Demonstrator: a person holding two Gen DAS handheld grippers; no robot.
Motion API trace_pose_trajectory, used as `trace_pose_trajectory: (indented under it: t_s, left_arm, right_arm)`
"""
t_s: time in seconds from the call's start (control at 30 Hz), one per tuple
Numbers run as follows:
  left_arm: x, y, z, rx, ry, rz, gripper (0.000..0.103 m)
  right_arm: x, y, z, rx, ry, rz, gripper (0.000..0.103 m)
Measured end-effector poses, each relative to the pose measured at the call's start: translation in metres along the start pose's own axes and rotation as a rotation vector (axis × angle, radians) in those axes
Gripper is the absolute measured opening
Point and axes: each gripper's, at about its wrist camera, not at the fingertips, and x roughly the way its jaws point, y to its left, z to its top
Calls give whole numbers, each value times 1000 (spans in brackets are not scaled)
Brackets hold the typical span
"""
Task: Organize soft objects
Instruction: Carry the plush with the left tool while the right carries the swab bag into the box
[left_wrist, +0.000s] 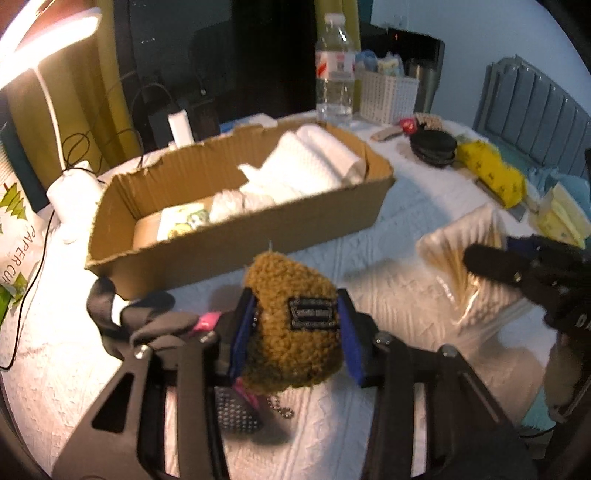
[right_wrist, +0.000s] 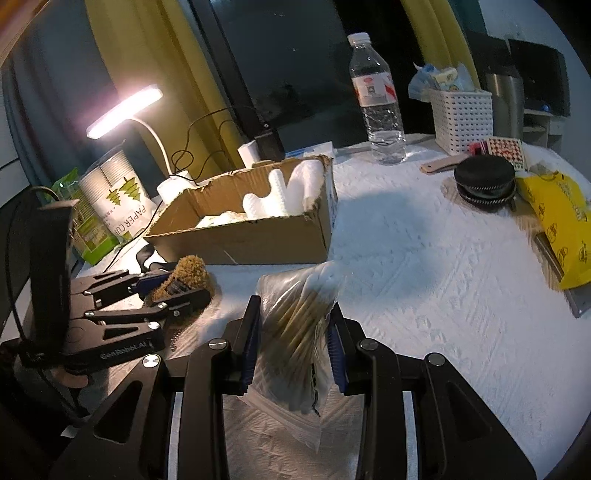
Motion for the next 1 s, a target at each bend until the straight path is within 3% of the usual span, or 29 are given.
trace_pose_trajectory:
  t_s: [0.47, 1.0]
  left_arm:
    - [-52, 41, 17, -60, -127, -30, 44]
    - [-71, 89, 34, -111, -216, -2, 44]
  right_arm:
    - [-1, 38, 30, -72, -37, -4, 34]
    - [15, 70, 64, -129, -55, 15, 34]
